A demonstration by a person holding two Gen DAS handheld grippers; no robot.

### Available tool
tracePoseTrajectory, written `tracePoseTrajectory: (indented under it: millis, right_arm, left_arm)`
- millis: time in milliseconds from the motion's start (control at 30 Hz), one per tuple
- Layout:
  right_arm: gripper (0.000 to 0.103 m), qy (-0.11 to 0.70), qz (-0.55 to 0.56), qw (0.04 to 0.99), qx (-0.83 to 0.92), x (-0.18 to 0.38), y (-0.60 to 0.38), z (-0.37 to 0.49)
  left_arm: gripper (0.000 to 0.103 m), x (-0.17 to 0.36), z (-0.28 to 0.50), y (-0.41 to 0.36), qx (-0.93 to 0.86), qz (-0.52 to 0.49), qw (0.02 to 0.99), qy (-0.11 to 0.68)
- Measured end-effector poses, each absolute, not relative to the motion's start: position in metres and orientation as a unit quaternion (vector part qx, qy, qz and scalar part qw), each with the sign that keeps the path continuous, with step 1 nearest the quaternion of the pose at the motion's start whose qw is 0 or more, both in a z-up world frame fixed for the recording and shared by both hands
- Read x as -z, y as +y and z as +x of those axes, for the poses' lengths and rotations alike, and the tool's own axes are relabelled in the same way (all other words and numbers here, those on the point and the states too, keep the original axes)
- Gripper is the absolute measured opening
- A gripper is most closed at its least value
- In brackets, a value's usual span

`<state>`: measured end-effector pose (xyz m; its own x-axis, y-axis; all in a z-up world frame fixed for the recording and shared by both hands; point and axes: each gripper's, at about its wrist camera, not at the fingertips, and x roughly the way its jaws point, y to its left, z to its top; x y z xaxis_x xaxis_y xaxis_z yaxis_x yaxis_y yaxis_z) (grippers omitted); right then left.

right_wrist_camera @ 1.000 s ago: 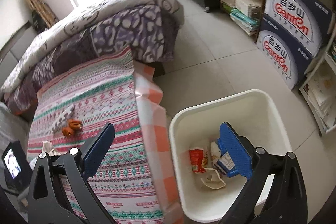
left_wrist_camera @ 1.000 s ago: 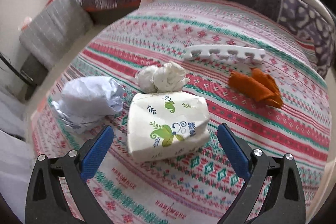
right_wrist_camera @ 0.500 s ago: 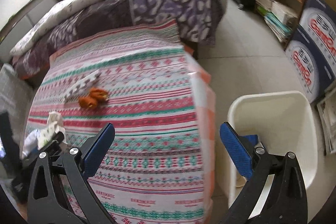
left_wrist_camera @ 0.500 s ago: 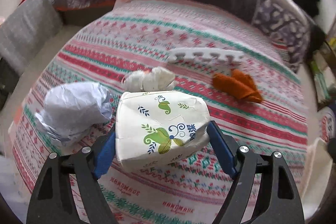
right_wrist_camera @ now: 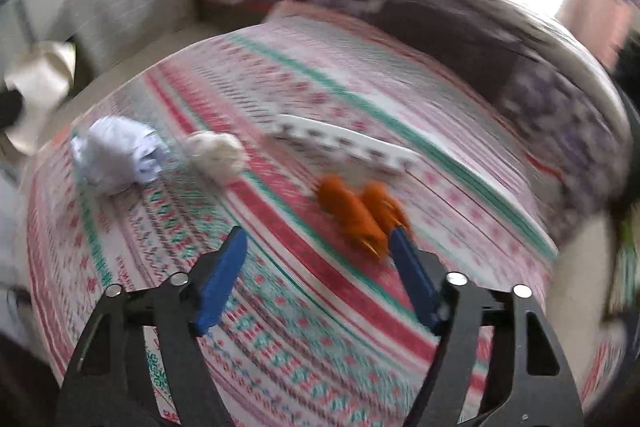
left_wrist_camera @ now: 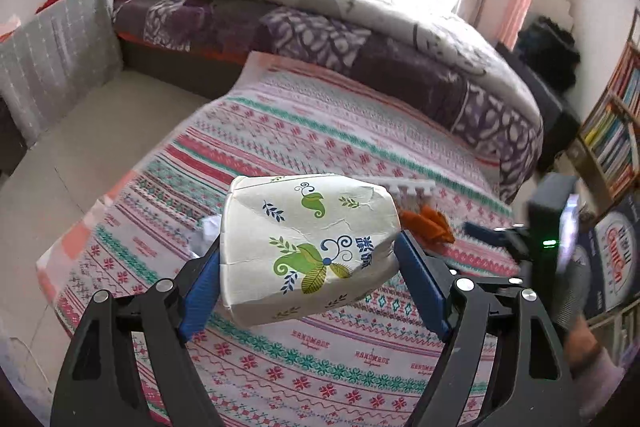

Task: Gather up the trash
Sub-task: 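Grasp the orange peel on the bed with the right gripper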

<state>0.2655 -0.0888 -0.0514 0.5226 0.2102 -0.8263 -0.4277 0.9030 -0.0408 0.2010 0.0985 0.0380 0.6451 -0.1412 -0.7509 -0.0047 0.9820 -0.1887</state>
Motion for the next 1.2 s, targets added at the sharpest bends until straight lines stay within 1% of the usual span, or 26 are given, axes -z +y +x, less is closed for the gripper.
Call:
tracePoseTrajectory:
  millis: [100,167,233,433,633,700,733,767,967,1200]
  right_arm:
    - [0.062,0.451,-0.148,0.856,-0.208,0.056,-0.079,0.280]
    - [0.056,0.460,-0.152,0.846,-0.224,0.061,-0.076,0.291]
    - [0.054,0.468,-0.162,0.836,-0.235,0.068,-0.076,0.299]
    - [0.052,0.475,-0.184,0.829,-0.231,0.087,-0.079,0.313]
    - [0.050,0.484,-0.165,0.831,-0.219,0.100,-0.095,0.316]
    - [0.033,0.488,-0.140,0.835,-0.212,0.101,-0.100,0.316]
    - [0.019,0.487,-0.132,0.839,-0.204,0.101,-0.102,0.316]
    - [0.017,0.489,-0.122,0.840,-0.200,0.100,-0.104,0.316]
    - [0.014,0.486,-0.084,0.854,-0.167,0.089,-0.107,0.304]
    - [0.014,0.443,-0.060,0.884,-0.140,0.038,-0.097,0.274]
  left_arm:
    - [0.079,-0.041,0.203,0.109,0.037,-0.101,0.901,0.420]
    - [0.079,-0.040,0.205,0.114,0.037,-0.109,0.899,0.423]
    - [0.079,-0.037,0.207,0.119,0.033,-0.113,0.896,0.428]
    - [0.079,-0.032,0.209,0.124,0.029,-0.111,0.893,0.435]
    - [0.079,-0.026,0.212,0.124,0.027,-0.109,0.890,0.442]
    - [0.079,-0.026,0.212,0.123,0.028,-0.109,0.889,0.444]
    - [0.079,-0.026,0.213,0.123,0.028,-0.107,0.890,0.443]
    - [0.079,-0.026,0.212,0.123,0.027,-0.106,0.890,0.442]
    - [0.079,-0.029,0.211,0.124,0.024,-0.109,0.894,0.434]
    - [0.079,-0.045,0.205,0.121,0.027,-0.119,0.905,0.407]
